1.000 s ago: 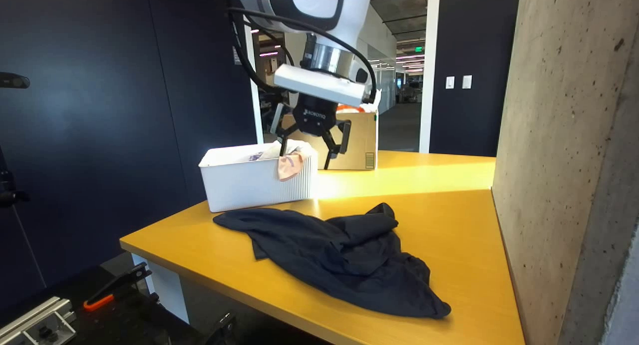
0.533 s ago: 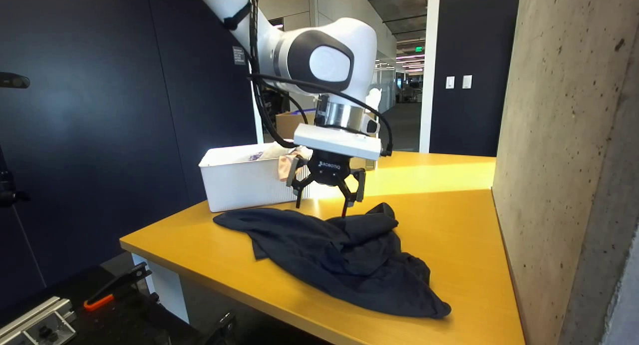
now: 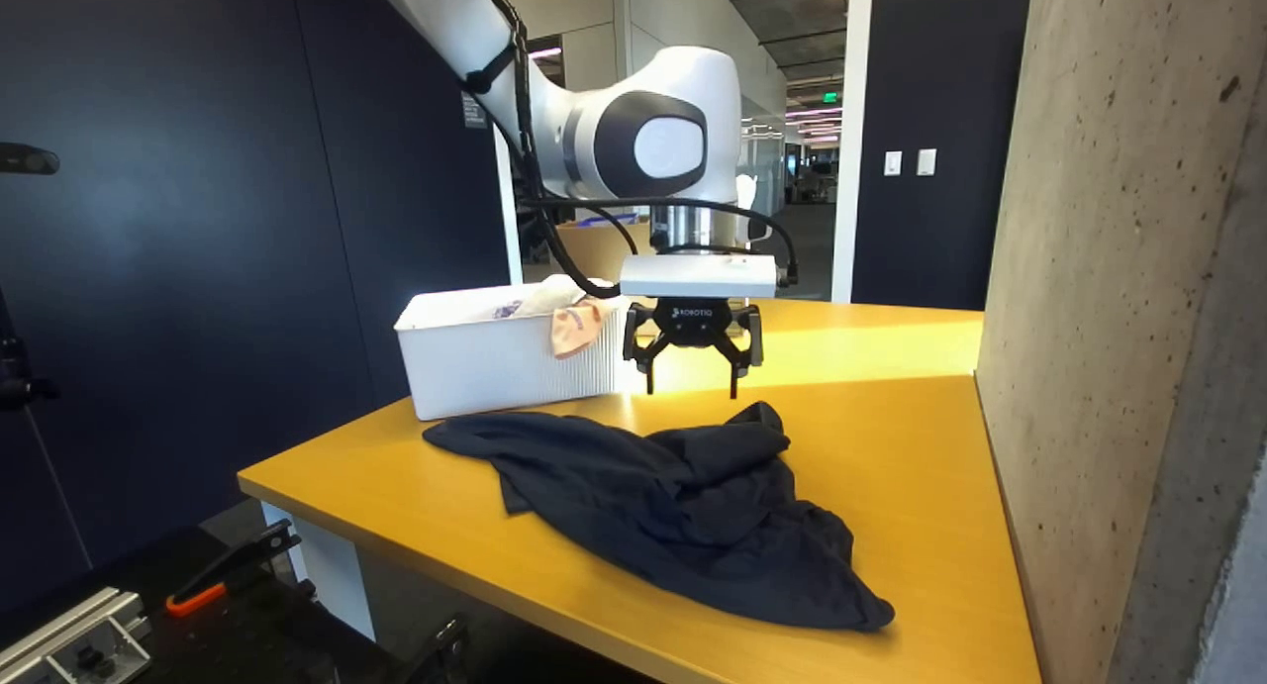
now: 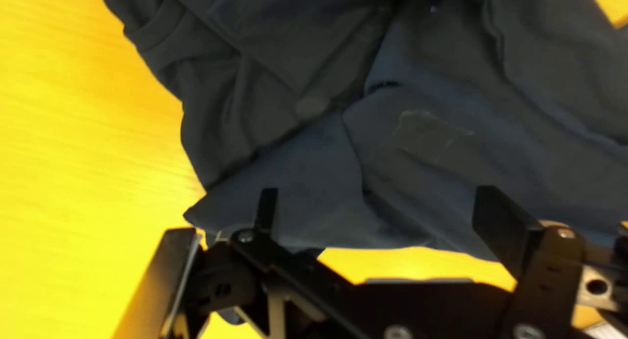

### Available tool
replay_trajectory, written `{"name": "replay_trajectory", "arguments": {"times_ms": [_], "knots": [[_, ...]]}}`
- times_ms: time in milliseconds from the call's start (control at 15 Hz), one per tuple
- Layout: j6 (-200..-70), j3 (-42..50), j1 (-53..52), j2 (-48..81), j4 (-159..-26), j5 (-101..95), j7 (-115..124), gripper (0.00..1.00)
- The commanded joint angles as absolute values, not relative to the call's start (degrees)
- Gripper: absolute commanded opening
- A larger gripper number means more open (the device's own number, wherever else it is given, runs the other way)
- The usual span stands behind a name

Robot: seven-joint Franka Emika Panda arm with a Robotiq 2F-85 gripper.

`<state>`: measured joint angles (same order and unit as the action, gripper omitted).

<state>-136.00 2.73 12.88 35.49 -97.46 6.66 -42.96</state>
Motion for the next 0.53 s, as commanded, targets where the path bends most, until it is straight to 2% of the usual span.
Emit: {"name": "replay_trajectory", "arguments": {"times_ms": [0,467], "knots": [[-137.85,1.89,12.54,42.65,-87.25,3.53,-38.58,1.00],[-137.25,0.16,13.97,54.84,-67.85,4.21,-32.50,1.00]]}}
